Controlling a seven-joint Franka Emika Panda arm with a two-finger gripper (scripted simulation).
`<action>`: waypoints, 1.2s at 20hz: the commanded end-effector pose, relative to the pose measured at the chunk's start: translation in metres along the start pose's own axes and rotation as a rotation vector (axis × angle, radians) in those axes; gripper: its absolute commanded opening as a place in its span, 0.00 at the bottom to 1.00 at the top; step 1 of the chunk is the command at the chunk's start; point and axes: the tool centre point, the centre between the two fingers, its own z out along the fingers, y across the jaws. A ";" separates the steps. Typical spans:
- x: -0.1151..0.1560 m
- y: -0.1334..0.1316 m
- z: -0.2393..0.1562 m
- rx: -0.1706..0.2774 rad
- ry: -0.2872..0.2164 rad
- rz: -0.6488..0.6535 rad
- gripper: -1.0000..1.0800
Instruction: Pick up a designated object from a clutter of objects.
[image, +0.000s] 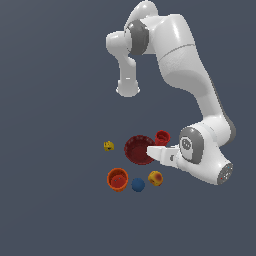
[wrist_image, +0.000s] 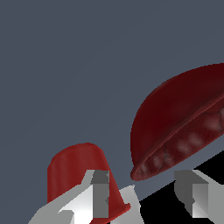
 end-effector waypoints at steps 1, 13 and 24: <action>0.000 0.000 0.002 0.000 0.000 0.000 0.62; 0.000 0.000 0.028 -0.002 -0.002 0.002 0.62; 0.000 0.000 0.030 -0.002 -0.002 0.002 0.00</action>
